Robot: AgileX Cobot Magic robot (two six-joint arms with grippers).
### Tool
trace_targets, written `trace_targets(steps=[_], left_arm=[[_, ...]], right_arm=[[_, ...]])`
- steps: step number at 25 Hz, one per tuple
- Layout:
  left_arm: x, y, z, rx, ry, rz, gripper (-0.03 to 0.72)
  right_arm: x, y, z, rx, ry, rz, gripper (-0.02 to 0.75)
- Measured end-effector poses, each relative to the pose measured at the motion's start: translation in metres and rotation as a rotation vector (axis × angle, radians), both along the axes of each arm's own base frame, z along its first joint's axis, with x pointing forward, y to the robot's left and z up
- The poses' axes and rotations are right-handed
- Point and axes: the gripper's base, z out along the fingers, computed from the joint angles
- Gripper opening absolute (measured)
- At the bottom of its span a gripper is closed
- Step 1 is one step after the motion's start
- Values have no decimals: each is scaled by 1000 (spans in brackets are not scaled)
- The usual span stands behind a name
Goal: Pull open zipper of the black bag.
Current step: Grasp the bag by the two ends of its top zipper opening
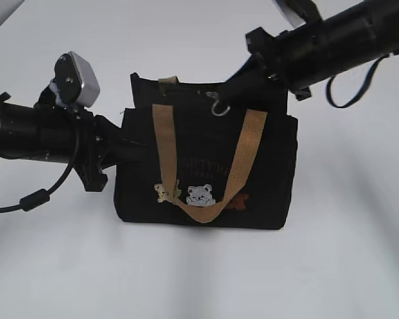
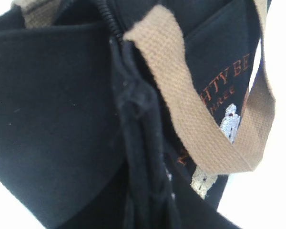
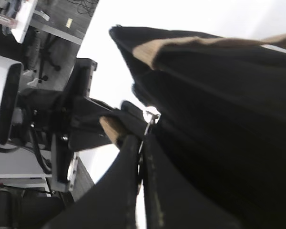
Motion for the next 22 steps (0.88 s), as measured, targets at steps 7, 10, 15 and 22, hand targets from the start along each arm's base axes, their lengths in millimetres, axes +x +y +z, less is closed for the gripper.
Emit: trace_targets(steps=[7,10,15,22], left_arm=[[0,-1,1,-7,-1,-5,60],[0,-1,1,-6,-1,-6,60],[0,0,0,5,-2,2,60],[1,0,-1,0,30,35,60]], right_arm=[[-14,-57,19,-219,61,-33,-1],[-18,-58,23,-245,59,-16,-1],[-20,-54,22,-265,56,4,-1],[-29,-58,32,-314,48,15,3]])
